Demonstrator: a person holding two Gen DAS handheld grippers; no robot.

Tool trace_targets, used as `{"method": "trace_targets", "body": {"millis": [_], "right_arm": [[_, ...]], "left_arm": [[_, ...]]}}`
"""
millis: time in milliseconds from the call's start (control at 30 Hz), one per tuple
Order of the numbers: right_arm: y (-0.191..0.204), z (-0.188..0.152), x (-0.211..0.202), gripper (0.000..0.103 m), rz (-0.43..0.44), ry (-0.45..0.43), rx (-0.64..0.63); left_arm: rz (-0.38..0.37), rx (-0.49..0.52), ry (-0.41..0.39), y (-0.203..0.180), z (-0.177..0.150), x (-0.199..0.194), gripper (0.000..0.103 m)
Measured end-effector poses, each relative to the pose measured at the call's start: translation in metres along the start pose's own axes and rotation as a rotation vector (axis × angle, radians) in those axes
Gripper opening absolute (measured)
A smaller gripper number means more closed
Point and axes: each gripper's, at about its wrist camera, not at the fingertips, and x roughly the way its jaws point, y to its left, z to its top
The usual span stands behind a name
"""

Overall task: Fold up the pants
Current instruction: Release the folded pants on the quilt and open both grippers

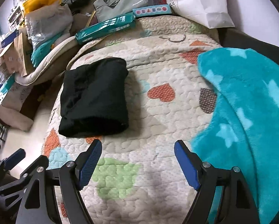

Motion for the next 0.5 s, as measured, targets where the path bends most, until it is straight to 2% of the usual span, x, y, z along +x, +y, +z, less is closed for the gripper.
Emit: {"method": "trace_targets", "body": {"millis": [500], "right_arm": [[0.013,-0.012,-0.001,0.086,-0.022,0.018,-0.057]], "left_arm": [[-0.050,-0.031,0.027,0.007,-0.006,-0.007,0.075]]}}
